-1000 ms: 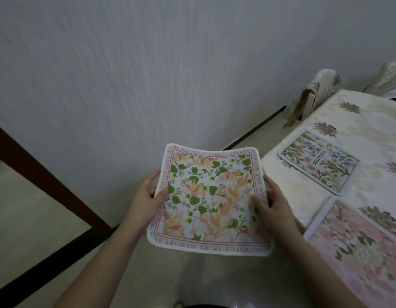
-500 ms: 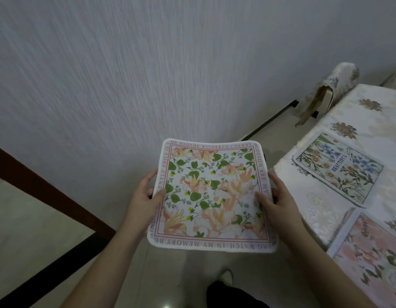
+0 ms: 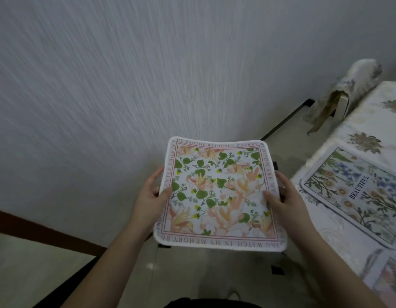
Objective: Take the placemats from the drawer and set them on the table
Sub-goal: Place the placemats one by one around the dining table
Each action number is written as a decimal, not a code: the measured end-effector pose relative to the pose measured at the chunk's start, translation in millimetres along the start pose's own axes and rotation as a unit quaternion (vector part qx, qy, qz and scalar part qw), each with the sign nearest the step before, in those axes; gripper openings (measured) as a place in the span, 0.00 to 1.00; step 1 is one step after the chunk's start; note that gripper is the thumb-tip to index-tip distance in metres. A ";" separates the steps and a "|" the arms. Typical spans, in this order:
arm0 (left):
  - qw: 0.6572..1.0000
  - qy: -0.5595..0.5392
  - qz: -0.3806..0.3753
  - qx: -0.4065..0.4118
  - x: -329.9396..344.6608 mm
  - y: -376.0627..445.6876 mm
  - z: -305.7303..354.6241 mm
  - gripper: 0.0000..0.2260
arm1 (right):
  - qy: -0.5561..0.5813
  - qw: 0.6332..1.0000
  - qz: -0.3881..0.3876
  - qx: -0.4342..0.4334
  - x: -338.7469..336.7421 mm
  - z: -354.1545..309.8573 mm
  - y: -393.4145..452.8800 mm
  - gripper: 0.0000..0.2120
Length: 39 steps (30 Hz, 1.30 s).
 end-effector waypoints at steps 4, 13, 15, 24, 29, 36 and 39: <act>1.000 0.004 -0.001 0.010 16.9 21.2 11.7 0.25 | -0.005 1.000 0.010 -0.001 2.5 -5.1 25.7 0.27; 0.998 0.013 -0.052 0.044 60.9 113.0 30.3 0.26 | -0.042 0.997 0.066 -0.003 18.0 -14.6 85.7 0.28; 0.997 0.004 -0.069 0.045 68.9 136.5 33.2 0.26 | -0.056 0.995 0.080 -0.006 25.8 -20.7 98.8 0.28; 0.988 0.026 -0.140 0.062 96.4 229.8 66.4 0.26 | -0.044 0.989 0.142 0.019 64.1 -41.9 139.8 0.30; 0.981 0.032 -0.180 0.066 128.6 254.3 82.0 0.26 | -0.050 0.981 0.184 0.023 56.5 -46.4 154.7 0.30; 0.974 0.027 -0.214 0.066 186.1 276.7 97.3 0.25 | -0.013 0.977 0.211 0.039 35.9 -40.4 187.6 0.28; 0.971 0.025 -0.228 0.065 215.9 287.2 106.8 0.25 | -0.002 0.974 0.221 0.049 24.2 -34.5 207.4 0.27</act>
Point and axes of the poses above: each hand's wrist, its own y-axis towards the middle knuckle, its own x-axis out of the palm, z = x × y, the point moved 10 cm from there along y, towards the middle knuckle, and after that the axes turned 13 degrees about z, right-handed, at the moved point
